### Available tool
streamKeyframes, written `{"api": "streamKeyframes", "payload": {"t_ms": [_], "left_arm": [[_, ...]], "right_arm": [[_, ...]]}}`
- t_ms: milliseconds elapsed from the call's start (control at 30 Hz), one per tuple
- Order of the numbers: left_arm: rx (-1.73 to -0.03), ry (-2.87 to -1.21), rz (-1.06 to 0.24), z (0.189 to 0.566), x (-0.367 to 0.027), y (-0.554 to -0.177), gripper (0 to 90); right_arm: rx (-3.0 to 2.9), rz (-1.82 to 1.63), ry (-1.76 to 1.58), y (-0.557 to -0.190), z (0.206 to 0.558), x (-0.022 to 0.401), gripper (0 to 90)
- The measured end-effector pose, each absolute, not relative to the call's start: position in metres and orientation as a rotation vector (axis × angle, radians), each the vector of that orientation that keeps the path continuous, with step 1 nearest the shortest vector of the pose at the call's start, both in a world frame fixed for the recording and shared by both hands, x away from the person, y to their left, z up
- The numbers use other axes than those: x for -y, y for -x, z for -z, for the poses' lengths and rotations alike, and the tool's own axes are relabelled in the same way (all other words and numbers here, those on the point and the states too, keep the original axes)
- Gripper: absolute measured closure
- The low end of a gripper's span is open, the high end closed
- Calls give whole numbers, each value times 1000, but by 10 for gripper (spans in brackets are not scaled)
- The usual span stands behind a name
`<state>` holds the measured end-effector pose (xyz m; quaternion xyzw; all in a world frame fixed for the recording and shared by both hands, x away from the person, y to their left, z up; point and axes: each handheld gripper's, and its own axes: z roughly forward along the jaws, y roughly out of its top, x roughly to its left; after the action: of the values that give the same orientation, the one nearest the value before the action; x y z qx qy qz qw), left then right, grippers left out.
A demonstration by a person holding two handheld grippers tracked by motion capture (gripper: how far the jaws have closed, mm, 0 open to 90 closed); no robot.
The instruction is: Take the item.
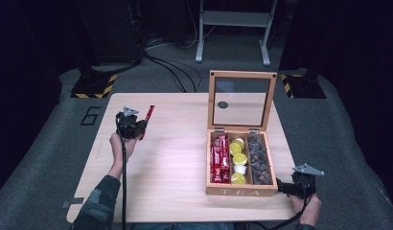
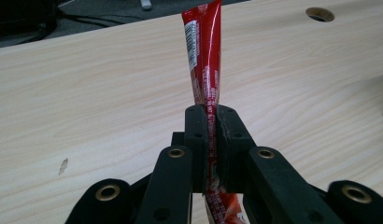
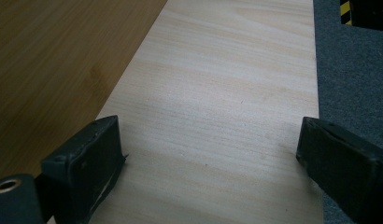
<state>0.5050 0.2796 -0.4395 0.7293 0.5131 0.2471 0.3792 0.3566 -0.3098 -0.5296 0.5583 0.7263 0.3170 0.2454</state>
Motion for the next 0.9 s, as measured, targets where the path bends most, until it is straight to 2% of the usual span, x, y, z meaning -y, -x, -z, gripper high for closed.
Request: {"api": "streamKeyframes", "payload": {"t_ms": [900], "left_arm": [[-1378, -1930, -565, 479, -266, -534, 836]], "right_arm": [[-1977, -874, -1533, -356, 529, 309, 63]]}}
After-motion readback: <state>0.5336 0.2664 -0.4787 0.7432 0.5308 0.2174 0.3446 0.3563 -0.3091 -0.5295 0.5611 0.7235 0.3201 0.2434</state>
